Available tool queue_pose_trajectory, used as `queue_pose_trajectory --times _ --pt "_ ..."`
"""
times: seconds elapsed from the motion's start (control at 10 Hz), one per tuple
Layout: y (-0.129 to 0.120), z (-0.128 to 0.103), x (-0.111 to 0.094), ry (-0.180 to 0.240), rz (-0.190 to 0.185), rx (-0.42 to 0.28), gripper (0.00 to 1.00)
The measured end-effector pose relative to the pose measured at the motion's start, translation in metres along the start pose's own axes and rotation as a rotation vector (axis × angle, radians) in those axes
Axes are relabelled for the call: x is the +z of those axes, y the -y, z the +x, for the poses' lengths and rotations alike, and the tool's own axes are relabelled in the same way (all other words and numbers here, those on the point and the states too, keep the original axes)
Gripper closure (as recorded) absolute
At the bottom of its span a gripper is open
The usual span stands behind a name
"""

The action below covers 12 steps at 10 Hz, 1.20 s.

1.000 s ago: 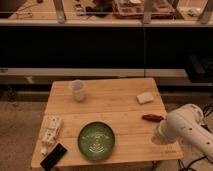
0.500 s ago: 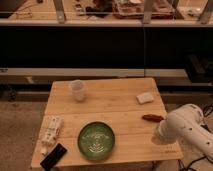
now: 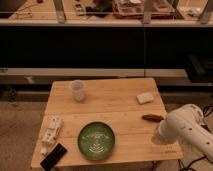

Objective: Place the pepper on the white sponge

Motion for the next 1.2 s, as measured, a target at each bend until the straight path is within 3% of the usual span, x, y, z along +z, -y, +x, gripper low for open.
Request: queue_pose_trajectory --times 0.3,0.7,1.2 --pt "0.002 0.018 -0.005 -0.017 0.002 0.078 0.95" --pt "0.009 0.045 -0.011 0.006 -0.029 0.153 0.95" --pt "0.018 0.086 -0.023 0.027 -0.041 0.218 0.92"
